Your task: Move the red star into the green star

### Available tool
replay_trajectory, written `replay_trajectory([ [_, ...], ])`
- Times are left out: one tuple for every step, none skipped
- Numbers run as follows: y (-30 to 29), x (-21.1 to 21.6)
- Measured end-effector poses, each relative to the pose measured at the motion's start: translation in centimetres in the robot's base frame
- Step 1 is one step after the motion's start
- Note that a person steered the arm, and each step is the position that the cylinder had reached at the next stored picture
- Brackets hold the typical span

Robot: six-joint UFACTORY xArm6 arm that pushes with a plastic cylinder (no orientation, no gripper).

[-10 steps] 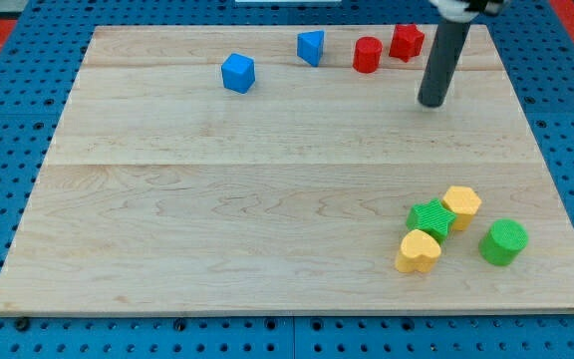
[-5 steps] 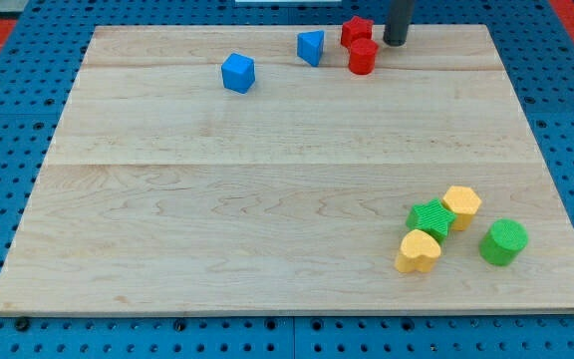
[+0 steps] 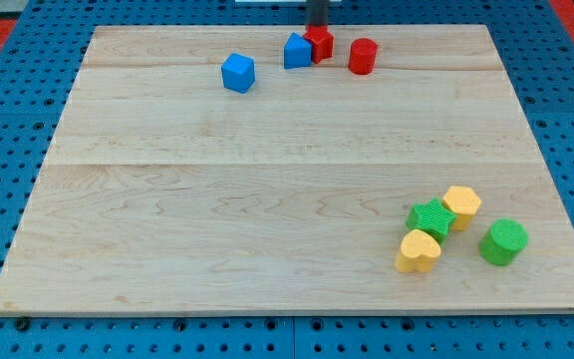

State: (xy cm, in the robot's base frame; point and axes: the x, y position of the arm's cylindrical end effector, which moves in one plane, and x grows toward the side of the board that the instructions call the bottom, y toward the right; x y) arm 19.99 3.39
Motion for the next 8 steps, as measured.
replay_trajectory([
  [0.0,1.1],
  [-0.1,2.6],
  [-0.7,4.7],
  [-0.7,8.6],
  [-0.7,13.0],
  [-0.7,16.9],
  [1.5,18.9],
  [-1.3,16.0],
])
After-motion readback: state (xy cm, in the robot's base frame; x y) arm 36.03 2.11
